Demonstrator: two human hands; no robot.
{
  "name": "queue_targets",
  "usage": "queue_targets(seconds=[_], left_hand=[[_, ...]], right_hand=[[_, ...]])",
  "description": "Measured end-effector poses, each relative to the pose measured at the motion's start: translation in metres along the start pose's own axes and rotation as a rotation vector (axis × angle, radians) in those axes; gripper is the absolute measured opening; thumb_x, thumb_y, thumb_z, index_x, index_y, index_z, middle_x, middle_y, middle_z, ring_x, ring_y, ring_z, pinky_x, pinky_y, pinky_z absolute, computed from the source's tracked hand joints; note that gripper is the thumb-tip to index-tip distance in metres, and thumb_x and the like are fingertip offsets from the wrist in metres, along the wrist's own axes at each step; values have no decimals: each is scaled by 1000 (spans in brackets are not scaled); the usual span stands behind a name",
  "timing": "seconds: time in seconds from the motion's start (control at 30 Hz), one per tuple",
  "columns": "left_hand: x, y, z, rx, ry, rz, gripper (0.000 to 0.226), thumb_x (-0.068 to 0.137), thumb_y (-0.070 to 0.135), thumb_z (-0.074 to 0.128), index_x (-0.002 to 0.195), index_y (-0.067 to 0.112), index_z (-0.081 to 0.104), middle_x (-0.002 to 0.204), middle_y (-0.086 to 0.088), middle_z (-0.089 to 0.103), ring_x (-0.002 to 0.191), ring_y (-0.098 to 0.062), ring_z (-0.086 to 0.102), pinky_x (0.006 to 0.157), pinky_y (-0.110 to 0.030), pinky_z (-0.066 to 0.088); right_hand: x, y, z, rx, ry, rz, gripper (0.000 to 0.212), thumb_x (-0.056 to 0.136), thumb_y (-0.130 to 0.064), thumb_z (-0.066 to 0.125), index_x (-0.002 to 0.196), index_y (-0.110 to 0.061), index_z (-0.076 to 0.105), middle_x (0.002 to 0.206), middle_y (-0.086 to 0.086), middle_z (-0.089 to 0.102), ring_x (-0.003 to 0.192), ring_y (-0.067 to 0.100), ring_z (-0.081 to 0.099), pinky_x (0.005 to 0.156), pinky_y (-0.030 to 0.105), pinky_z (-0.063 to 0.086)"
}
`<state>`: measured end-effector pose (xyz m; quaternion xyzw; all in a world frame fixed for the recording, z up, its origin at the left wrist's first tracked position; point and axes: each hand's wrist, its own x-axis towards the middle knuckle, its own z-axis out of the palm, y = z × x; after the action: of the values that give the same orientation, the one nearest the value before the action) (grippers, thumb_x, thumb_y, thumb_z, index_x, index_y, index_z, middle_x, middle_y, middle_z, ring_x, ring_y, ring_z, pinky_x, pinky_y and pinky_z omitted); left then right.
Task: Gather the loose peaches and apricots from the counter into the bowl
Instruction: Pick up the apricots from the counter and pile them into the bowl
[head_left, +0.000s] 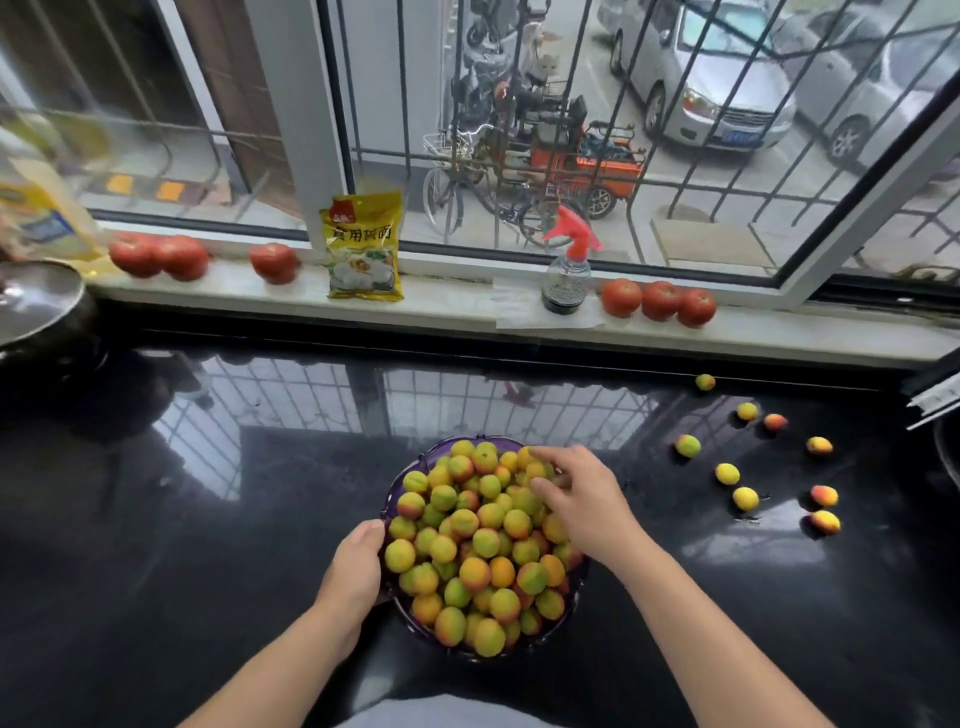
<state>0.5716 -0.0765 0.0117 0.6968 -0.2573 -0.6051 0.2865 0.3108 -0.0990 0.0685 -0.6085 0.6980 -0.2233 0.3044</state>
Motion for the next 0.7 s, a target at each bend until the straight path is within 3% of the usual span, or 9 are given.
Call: queue_targets(seconds=[0.07, 0.23, 0.33, 0.53, 0.63, 0.7], left_hand=[[-1, 2, 0, 1, -1, -4, 36, 110, 29, 38, 104, 17, 72, 98, -7, 79, 95, -28, 72, 70, -36, 58], [-3, 5, -1, -2, -2, -1, 35, 109, 28, 40, 100, 18, 72, 95, -7, 77, 87, -23, 70, 67, -33, 55], [-1, 4, -2, 1, 9, 3, 33, 108, 30, 43, 97, 22, 72, 96, -5, 77, 87, -23, 69, 71, -35, 55], [-3, 5, -1, -21, 17, -18, 34, 109, 29, 42, 99, 21, 73, 96, -5, 77, 90, -26, 70, 74, -38, 58], [-4, 6, 0, -70, 19, -55, 32, 109, 29, 43, 102, 21, 73, 98, -6, 78, 94, -29, 71, 80, -47, 59], [-4, 6, 2, -109, 23, -85, 32, 109, 31, 43, 103, 22, 73, 100, -7, 79, 98, -33, 72, 88, -56, 57]], right_hand=[[13, -6, 6, -140, -6, 6, 43, 96, -31, 66, 137, -29, 55, 118, -11, 56, 108, 13, 56, 94, 31, 47], [26, -17, 31, -541, 52, -71, 32, 98, -46, 57, 115, -18, 60, 108, 0, 62, 105, 23, 54, 89, 35, 44], [29, -14, 42, -640, 112, -101, 33, 99, -48, 54, 110, -18, 61, 107, 2, 62, 102, 24, 52, 87, 37, 43], [25, -8, 45, -579, 152, -106, 34, 99, -48, 55, 115, -20, 60, 109, -2, 60, 102, 21, 51, 87, 36, 45], [18, 5, 40, -248, 254, -70, 31, 99, -41, 57, 122, -21, 59, 108, -5, 58, 103, 17, 51, 90, 33, 45], [13, 27, 31, -44, 359, 52, 24, 100, -32, 57, 120, -21, 61, 105, -5, 56, 102, 17, 54, 88, 32, 45]])
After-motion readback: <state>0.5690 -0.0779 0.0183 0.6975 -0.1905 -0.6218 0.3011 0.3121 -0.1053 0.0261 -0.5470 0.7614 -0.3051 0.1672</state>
